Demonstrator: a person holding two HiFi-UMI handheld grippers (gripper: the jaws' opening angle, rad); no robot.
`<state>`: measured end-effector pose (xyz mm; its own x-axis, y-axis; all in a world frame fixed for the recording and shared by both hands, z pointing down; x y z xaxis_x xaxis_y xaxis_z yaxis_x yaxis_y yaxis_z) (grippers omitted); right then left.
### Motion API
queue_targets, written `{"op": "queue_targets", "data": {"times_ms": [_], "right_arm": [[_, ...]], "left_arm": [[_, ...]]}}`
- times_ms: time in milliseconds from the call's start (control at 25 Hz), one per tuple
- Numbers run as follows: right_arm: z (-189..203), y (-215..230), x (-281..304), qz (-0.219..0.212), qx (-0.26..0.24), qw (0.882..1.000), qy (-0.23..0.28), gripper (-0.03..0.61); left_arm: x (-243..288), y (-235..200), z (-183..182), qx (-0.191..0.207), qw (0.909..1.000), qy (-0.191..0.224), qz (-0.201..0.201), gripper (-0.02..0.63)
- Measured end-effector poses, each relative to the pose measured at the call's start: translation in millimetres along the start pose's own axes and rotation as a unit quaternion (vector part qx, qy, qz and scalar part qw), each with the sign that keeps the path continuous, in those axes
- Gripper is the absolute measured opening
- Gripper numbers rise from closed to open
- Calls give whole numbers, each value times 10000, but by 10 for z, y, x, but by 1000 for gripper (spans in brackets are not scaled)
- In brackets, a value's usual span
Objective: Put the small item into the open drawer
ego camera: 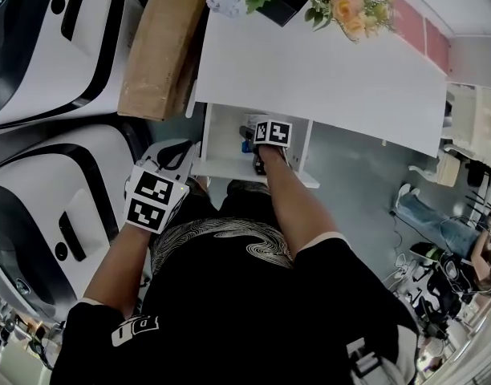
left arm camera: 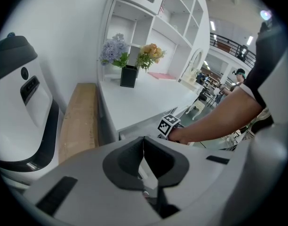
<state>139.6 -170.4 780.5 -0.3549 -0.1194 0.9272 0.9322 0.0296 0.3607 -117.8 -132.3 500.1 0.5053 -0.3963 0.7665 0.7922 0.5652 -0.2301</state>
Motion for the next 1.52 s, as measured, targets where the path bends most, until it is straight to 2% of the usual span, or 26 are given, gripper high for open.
{"op": "queue_targets", "data": {"times_ms": [520,840,960,1120,1200,1280,1440,1520], "right_arm": [[-28,0,-129,-112,130,9997,158,426],[-61,-123,-378,-136,-55,9993,336,426],[-46,-161,-525,-208,-61,9985,502,426],[-74,-246,-874,-350,-297,9941,985,421],[-57,-274,-1095,-360,-395,9904,1275,365],[-23,-296,-1331,-316,-414,9862,1571,250],[118,-435,-1751,-408,-426,9760,2097,128],[187,-528,-1977,-447,-467,9685,2406,21]], "left_arm": [[-37,23,-99,215,9995,181,111,15],[-55,73,-155,375,9986,253,285,15],[-65,88,-172,389,9980,317,393,15],[-85,124,-227,462,9967,406,529,15],[-99,148,-260,568,9956,444,597,15],[-102,171,-286,665,9944,473,670,15],[-134,225,-326,745,9920,547,863,15],[-164,260,-356,793,9903,602,971,15]]}}
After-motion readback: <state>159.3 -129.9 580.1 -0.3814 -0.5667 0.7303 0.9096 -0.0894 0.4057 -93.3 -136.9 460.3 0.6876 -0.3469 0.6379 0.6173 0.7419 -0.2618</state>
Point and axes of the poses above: the fingertips, and each gripper's own axes: x forward along the fingers, y to its right, z out of its underside, the point moved 9 cm from there along -x, backward along the fingers, and after that the axes turned 1 degree about y, right-handed, at the moved point
